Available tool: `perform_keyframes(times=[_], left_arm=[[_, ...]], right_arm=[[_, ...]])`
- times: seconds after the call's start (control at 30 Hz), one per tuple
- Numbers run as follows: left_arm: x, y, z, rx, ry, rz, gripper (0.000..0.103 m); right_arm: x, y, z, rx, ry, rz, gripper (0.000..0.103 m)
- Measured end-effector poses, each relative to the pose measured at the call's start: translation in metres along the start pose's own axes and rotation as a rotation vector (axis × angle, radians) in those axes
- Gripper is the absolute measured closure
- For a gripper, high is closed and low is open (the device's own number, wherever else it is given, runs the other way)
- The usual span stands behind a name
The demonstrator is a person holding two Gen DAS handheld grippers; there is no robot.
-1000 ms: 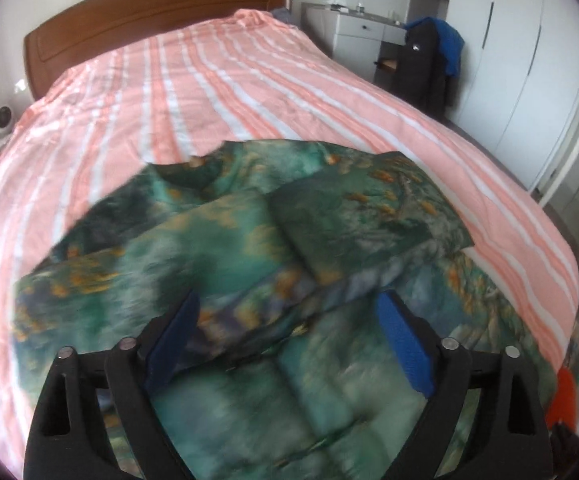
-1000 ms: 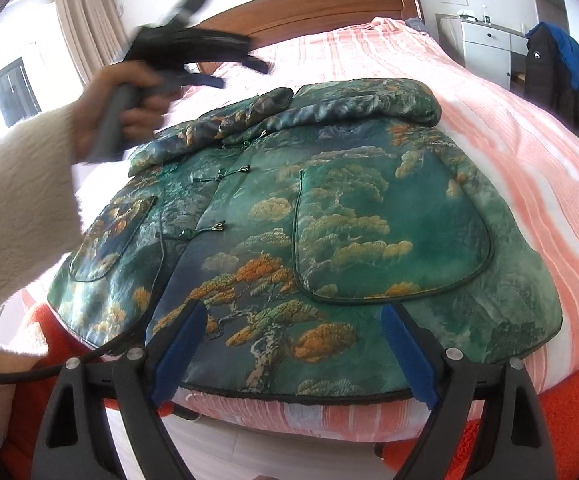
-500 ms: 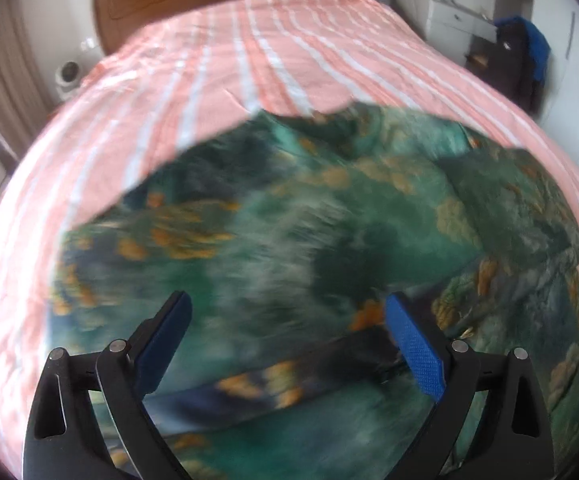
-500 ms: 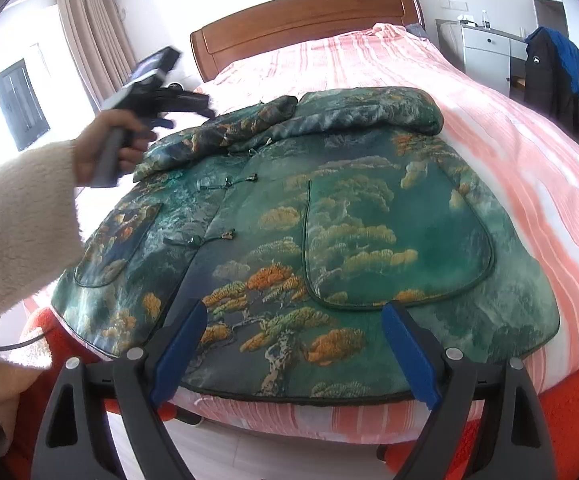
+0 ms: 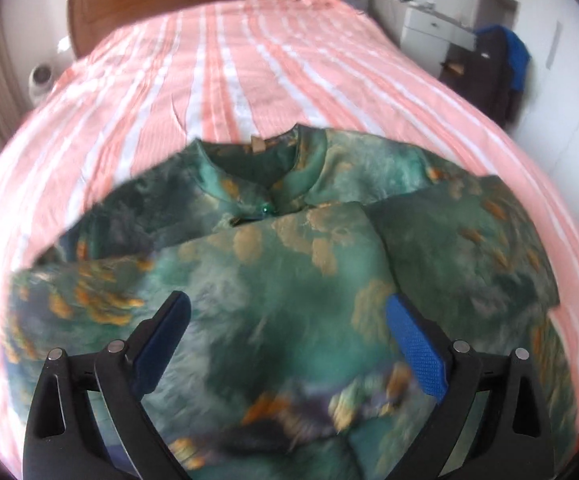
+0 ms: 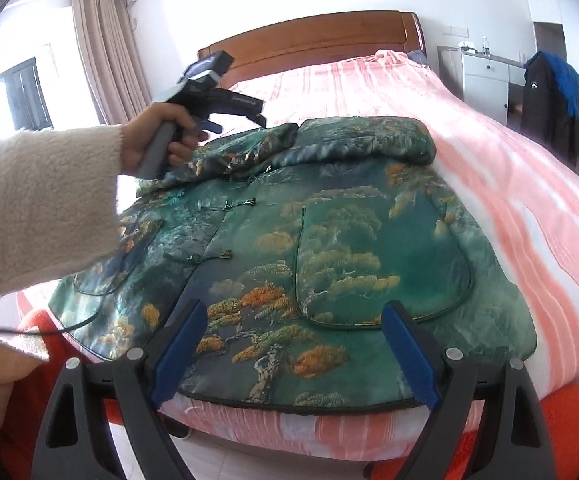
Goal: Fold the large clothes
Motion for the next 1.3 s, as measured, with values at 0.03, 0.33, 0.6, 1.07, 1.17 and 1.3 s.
perform_keyframes(times=[0.03,0.33,0.6,1.07,1.17,1.3], left_arm=[[0.000,-0.004,-0.012,-0.033,0.008,0.020,0.004],[0.004,-0.014,0.008,0.003,0.061,-0.046,0.005],[-0.055,-0.034,0.138,0.115,0.072,-0.152,0.005],[-0.197,-0.156,0.393,0.030,0.478,-0.382,0.001],[-0.193,-0.206,0.379,0.047,0.303,-0.111,0.001],[-0.176,-0.269,0.325,0.004,0.173,0.114,0.001]], right_arm=[[0.001,-0.003,-0.001,-0.008,-0.004,-0.001,0.015],[0.006,-0.015,-0.004,-0.043,-0.014,-0.008,0.015],[-0.004,-0.011,-0.003,-0.014,0.008,0.003,0.015],[-0.024,-0.015,-0.010,-0.024,0.062,0.030,0.014],[-0.031,-0.015,-0.010,-0.026,0.065,0.037,0.014],[-0.042,-0.011,0.001,-0.004,0.055,0.078,0.014]])
Point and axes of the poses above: each gripper's, at about its wrist camera, not at the fingertips, and z roughly against the way its jaws point, x to its right, y to its top, the point moved 4 cm from there along -z, roughly the way its jaws point, and after that the axes turned 9 degrees about x, right-handed, at the moved point
